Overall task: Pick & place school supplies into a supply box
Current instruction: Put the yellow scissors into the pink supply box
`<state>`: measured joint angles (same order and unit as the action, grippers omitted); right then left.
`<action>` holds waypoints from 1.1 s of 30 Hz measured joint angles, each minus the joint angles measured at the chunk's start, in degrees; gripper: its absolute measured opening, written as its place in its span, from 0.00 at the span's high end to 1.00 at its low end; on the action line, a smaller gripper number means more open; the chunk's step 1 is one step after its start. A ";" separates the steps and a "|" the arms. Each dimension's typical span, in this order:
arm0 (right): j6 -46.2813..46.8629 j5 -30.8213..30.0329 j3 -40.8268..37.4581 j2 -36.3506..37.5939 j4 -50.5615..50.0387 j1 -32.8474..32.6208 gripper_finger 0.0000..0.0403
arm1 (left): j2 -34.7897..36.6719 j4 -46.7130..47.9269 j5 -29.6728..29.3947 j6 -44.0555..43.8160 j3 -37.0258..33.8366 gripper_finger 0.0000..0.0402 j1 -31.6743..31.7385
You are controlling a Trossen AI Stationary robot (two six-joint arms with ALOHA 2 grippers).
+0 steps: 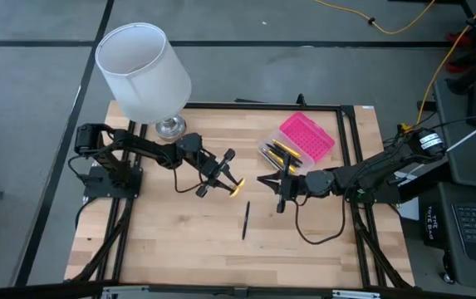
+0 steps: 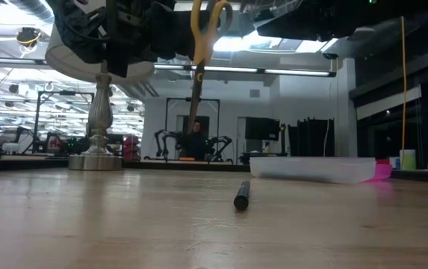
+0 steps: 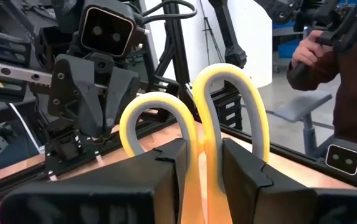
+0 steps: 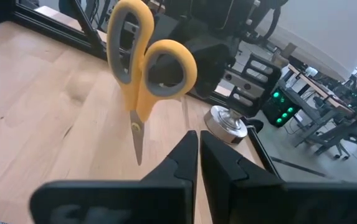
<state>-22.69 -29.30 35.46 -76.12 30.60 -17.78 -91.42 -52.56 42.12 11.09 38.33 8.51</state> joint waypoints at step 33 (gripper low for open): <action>4.28 23.43 1.49 -0.30 4.38 6.82 0.54 | 0.00 0.02 3.16 4.63 0.09 0.83 -1.79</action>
<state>-18.41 -5.87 36.96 -76.42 34.98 -10.96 -91.42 -52.53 45.27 15.73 38.41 6.73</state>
